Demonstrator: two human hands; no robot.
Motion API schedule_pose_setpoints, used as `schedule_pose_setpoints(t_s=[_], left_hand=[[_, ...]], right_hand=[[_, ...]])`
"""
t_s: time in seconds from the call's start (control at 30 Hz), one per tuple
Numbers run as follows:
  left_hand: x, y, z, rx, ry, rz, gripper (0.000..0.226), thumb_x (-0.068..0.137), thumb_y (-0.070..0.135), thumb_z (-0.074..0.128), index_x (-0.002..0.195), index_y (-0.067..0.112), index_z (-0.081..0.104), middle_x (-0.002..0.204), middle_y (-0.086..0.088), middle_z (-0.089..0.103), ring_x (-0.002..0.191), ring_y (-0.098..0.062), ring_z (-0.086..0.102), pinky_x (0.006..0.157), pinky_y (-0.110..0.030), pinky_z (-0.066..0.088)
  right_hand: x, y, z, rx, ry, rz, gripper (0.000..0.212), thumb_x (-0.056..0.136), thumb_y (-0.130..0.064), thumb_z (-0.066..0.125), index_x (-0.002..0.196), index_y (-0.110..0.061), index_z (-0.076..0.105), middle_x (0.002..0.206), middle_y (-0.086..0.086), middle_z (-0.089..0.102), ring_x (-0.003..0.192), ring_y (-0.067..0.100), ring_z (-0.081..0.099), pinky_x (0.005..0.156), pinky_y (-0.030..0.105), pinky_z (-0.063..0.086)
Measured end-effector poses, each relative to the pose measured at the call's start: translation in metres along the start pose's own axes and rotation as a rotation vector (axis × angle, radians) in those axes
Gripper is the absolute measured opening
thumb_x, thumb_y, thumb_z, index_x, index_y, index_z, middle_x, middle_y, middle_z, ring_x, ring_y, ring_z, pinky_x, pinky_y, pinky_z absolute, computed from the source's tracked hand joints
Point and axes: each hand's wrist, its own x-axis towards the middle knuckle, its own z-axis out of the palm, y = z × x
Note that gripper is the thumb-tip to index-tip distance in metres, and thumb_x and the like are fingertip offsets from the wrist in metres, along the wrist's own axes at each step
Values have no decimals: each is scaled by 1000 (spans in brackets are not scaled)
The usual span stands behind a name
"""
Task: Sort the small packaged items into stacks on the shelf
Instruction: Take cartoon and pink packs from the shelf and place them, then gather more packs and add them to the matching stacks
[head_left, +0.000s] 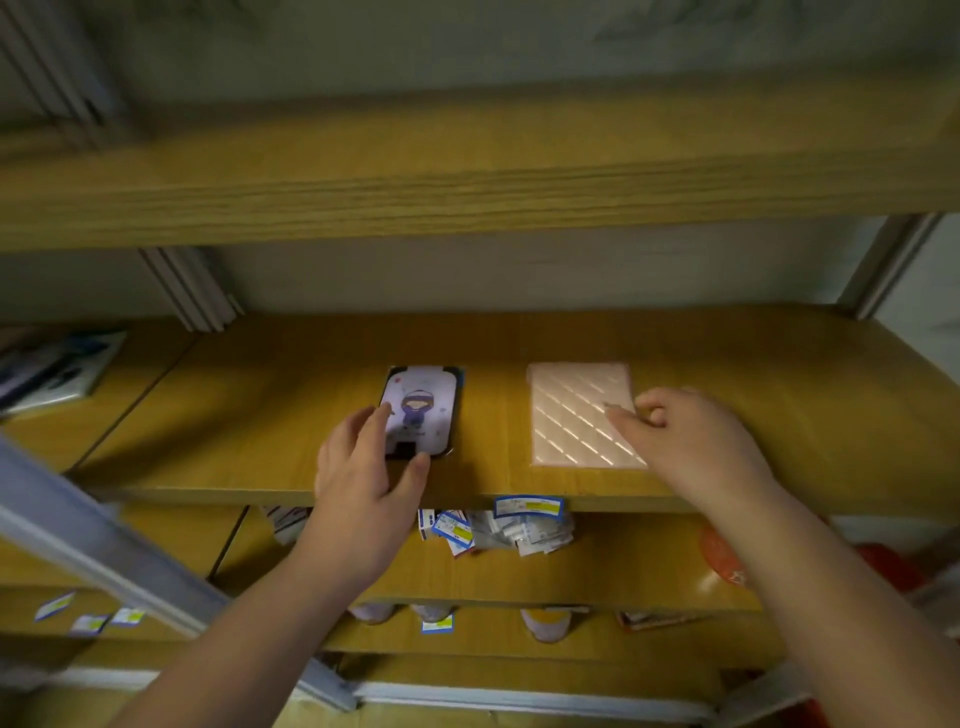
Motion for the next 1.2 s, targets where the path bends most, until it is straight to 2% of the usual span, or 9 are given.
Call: schedule_pose_setpoints(t_s=[0.17,0.43,0.67,0.77,0.9,0.97,1.03,1.1,1.2], left_hand=[[-11,1,-10,52,-15,24,67,92,55,45,152,29,30,156,5,27,143,-16,18,114,-40,24],[-18,-10,-49,299,20,97,63,94,44,50,150,17,38,157,-4,35,146,-24,25,116,-44,26],[-40,-46,-105,380,91,101,65,98,46,48,155,22,29,163,7,24,151,-8,6,114,-24,7],[-54,-72,-135,330,144,63,65,97,49,47,156,27,27,163,14,20,146,3,1,113,-18,5],[-80,-119,-182,298,209,21,64,96,50,47,154,30,29,158,19,27,142,7,16,110,-13,13],[-96,-147,-210,303,231,19,63,96,52,45,154,33,28,154,25,27,138,13,15,108,-10,13],[-110,-178,-240,296,263,4,63,96,52,45,154,32,30,155,23,29,139,11,17,113,-18,20],[-122,-210,-273,280,299,-46,67,93,55,41,154,30,30,158,17,30,144,4,19,115,-31,33],[-134,-265,-322,315,332,-113,73,93,60,36,157,28,20,163,13,23,148,-1,11,119,-28,17]], right_hand=[[-17,-16,-2,60,51,-160,39,89,-49,57,114,-22,67,111,-2,60,100,20,59,84,38,51],[-39,-75,19,167,90,-435,40,90,-38,57,124,-19,62,127,-4,62,115,13,55,91,24,40],[-59,-141,51,172,-12,-550,43,90,-32,59,129,-15,59,131,-1,59,116,17,55,91,24,39],[-74,-177,63,154,-66,-599,44,91,-39,53,131,-21,57,133,-5,56,120,12,50,92,22,39],[-103,-235,85,114,-96,-687,46,93,-43,53,136,-27,53,137,-10,53,120,5,46,94,19,34],[-123,-270,100,121,-106,-730,49,93,-44,52,139,-29,50,140,-14,50,118,-3,41,93,13,29],[-143,-310,116,120,-120,-772,51,93,-45,51,142,-30,47,141,-18,47,117,-7,38,92,10,26],[-163,-353,133,112,-137,-800,53,93,-42,52,143,-28,46,143,-17,46,124,-1,41,96,14,28],[-192,-415,163,93,-135,-842,54,93,-41,55,144,-26,46,145,-15,46,128,0,39,99,9,23]])
